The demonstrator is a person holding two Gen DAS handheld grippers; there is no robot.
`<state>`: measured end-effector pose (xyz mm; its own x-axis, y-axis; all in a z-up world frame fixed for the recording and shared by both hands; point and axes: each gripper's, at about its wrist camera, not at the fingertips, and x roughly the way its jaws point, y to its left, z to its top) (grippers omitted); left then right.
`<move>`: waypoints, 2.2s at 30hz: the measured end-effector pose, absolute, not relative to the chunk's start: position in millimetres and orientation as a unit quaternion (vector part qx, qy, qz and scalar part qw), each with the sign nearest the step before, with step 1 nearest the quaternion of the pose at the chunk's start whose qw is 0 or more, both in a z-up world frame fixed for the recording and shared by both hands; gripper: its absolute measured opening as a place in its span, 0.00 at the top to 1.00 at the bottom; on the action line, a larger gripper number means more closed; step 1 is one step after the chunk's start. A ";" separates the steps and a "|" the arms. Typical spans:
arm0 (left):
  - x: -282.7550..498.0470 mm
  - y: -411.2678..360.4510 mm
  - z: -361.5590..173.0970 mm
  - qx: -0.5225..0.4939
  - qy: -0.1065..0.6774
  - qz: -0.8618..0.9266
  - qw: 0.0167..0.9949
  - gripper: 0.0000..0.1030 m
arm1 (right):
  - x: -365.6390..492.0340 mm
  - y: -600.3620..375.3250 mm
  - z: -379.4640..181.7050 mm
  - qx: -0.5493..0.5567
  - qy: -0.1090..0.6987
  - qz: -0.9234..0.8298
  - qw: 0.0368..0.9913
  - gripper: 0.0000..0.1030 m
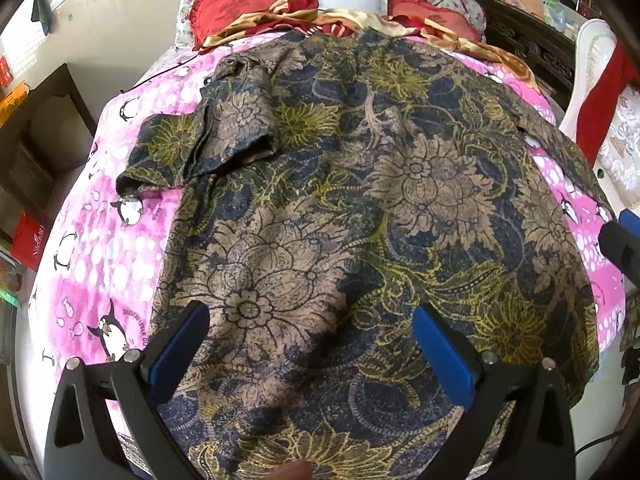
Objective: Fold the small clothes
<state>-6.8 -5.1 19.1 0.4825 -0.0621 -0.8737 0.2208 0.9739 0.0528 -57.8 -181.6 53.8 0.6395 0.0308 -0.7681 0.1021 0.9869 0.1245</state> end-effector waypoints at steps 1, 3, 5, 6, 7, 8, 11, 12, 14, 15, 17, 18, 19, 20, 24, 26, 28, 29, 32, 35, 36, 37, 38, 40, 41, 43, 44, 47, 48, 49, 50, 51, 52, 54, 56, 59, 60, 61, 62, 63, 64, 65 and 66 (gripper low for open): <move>-6.0 -5.9 19.4 0.079 0.502 -0.081 0.857 0.00 | -58.2 -182.3 53.8 0.078 0.424 -0.019 0.902 0.19; -5.4 -6.7 19.3 0.078 0.502 -0.081 0.858 0.00 | -57.9 -181.6 54.3 0.078 0.423 -0.019 0.902 0.19; -4.3 -7.5 19.7 0.078 0.503 -0.081 0.857 0.00 | -57.7 -181.1 54.8 0.078 0.423 -0.019 0.903 0.19; -4.3 -7.8 19.7 0.078 0.503 -0.081 0.857 0.00 | -57.5 -181.0 54.8 0.077 0.423 -0.019 0.902 0.19; -4.8 -8.3 19.8 0.077 0.503 -0.080 0.857 0.00 | -58.0 -181.6 54.8 0.077 0.424 -0.019 0.902 0.19; -4.4 -8.3 20.0 0.076 0.502 -0.080 0.858 0.00 | -58.5 -181.4 55.4 0.077 0.424 -0.020 0.902 0.19; -3.6 -9.3 19.8 0.075 0.504 -0.080 0.857 0.00 | -58.7 -182.1 55.4 0.077 0.424 -0.019 0.902 0.19; -3.8 -9.6 19.6 0.074 0.503 -0.080 0.857 0.00 | -58.6 -181.3 56.0 0.076 0.423 -0.018 0.903 0.19; -3.4 -10.4 18.7 0.073 0.506 -0.079 0.856 0.00 | -58.8 -181.6 56.0 0.075 0.424 -0.017 0.903 0.19; -3.1 -10.0 18.6 0.072 0.506 -0.079 0.856 0.00 | -58.8 -181.3 56.3 0.075 0.424 -0.017 0.903 0.19; -3.6 -11.4 17.9 0.073 0.506 -0.080 0.856 0.00 | -59.2 -180.9 56.2 0.076 0.422 -0.018 0.903 0.19; -2.5 -10.5 17.9 0.073 0.506 -0.080 0.855 0.00 | -58.8 -180.2 56.3 0.075 0.423 -0.018 0.903 0.19; -2.7 -11.5 17.5 0.073 0.506 -0.081 0.855 0.00 | -59.4 -180.7 56.2 0.074 0.423 -0.017 0.903 0.19; -2.9 -11.3 17.5 0.073 0.506 -0.080 0.856 0.00 | -59.5 -180.5 56.3 0.074 0.423 -0.017 0.903 0.19; -0.8 -10.8 18.3 0.071 0.506 -0.084 0.855 0.00 | -59.3 -180.5 55.8 0.074 0.423 -0.016 0.903 0.19; 0.4 -10.5 18.6 0.072 0.506 -0.084 0.855 0.00 | -59.2 -179.9 55.8 0.075 0.424 -0.016 0.902 0.19; 1.1 -10.6 18.7 0.072 0.507 -0.085 0.855 0.00 | -59.3 -179.5 55.4 0.073 0.425 -0.014 0.902 0.19; 0.9 -10.5 18.7 0.072 0.507 -0.085 0.855 0.00 | -59.2 -179.0 55.3 0.073 0.425 -0.014 0.902 0.19; 1.7 -10.6 18.3 0.069 0.508 -0.085 0.854 0.00 | -59.1 -178.4 55.2 0.072 0.425 -0.014 0.902 0.19; 2.9 -9.6 17.8 0.069 0.509 -0.086 0.854 0.00 | -59.1 -178.1 54.7 0.072 0.425 -0.013 0.902 0.19; 2.8 -9.6 17.7 0.068 0.509 -0.086 0.854 0.00 | -58.7 -178.0 54.9 0.072 0.425 -0.014 0.902 0.19; 2.9 -9.7 17.6 0.068 0.509 -0.086 0.854 0.00 | -58.7 -177.9 54.8 0.072 0.426 -0.015 0.902 0.19; 2.8 -9.8 17.5 0.068 0.509 -0.086 0.854 0.00 | -58.4 -177.8 54.7 0.072 0.426 -0.015 0.902 0.19; 3.1 -9.2 17.3 0.068 0.510 -0.087 0.853 0.00 | -56.8 -176.9 53.7 0.071 0.429 -0.015 0.900 0.19; 2.8 -9.3 17.3 0.067 0.509 -0.087 0.854 0.00 | -55.9 -177.0 53.0 0.070 0.431 -0.015 0.900 0.19; 3.1 -9.3 16.6 0.068 0.508 -0.087 0.854 0.00 | -54.5 -176.5 52.6 0.069 0.432 -0.014 0.899 0.19; 4.1 -9.3 16.0 0.068 0.508 -0.087 0.854 0.00 | -53.4 -176.3 52.5 0.067 0.432 -0.014 0.899 0.19; 11.3 -9.3 11.8 0.071 0.504 -0.083 0.857 0.00 | -47.2 -176.2 52.0 0.062 0.432 -0.015 0.899 0.19; 15.8 -9.3 10.3 0.071 0.500 -0.081 0.859 0.00 | -44.9 -176.2 51.9 0.061 0.431 -0.017 0.900 0.19; 22.0 -9.0 8.9 0.071 0.495 -0.081 0.862 0.00 | -41.1 -176.5 51.2 0.058 0.426 -0.021 0.903 0.19; 30.6 -8.8 5.2 0.070 0.489 -0.080 0.866 0.00 | -37.5 -176.5 50.2 0.054 0.422 -0.026 0.904 0.19; 37.5 -8.2 2.1 0.067 0.489 -0.080 0.866 0.00 | -33.7 -176.2 49.1 0.051 0.419 -0.030 0.906 0.19; 45.5 -6.5 -2.2 0.063 0.489 -0.078 0.867 0.00 | -28.2 -176.3 46.5 0.045 0.413 -0.035 0.909 0.19; 63.0 -5.9 -13.7 0.060 0.484 -0.071 0.870 0.00 | -16.6 -177.3 38.9 0.033 0.407 -0.049 0.912 0.19; 76.4 -7.8 -24.0 0.068 0.478 -0.065 0.873 0.00 | -0.8 -179.2 22.0 0.020 0.404 -0.061 0.913 0.19; 85.1 -10.0 -38.5 0.070 0.469 -0.077 0.877 0.00 | 26.5 -187.2 -12.1 0.038 0.439 -0.064 0.895 0.19; 85.8 -8.4 -42.1 0.060 0.472 -0.080 0.876 0.00 | 32.9 -189.2 -20.8 0.050 0.450 -0.061 0.889 0.20; 85.7 -6.6 -43.3 0.047 0.466 -0.081 0.880 0.00 | 39.7 -190.8 -30.8 0.058 0.459 -0.064 0.884 0.20; 83.0 -2.1 -45.1 0.028 0.456 -0.083 0.886 0.00 | 43.8 -190.4 -37.7 0.055 0.462 -0.067 0.883 0.20; 82.1 -0.6 -46.5 0.025 0.455 -0.087 0.886 0.00 | 46.7 -189.3 -44.0 0.047 0.464 -0.066 0.882 0.20; 81.2 1.3 -46.5 0.021 0.455 -0.090 0.886 0.00 | 49.0 -188.2 -50.8 0.042 0.473 -0.065 0.878 0.20; 80.2 2.6 -46.6 0.019 0.453 -0.091 0.886 0.00 | 49.1 -189.1 -56.5 0.045 0.478 -0.064 0.875 0.20; 79.2 2.1 -46.9 0.021 0.452 -0.090 0.887 0.00 | 47.5 -189.2 -58.3 0.045 0.473 -0.064 0.877 0.20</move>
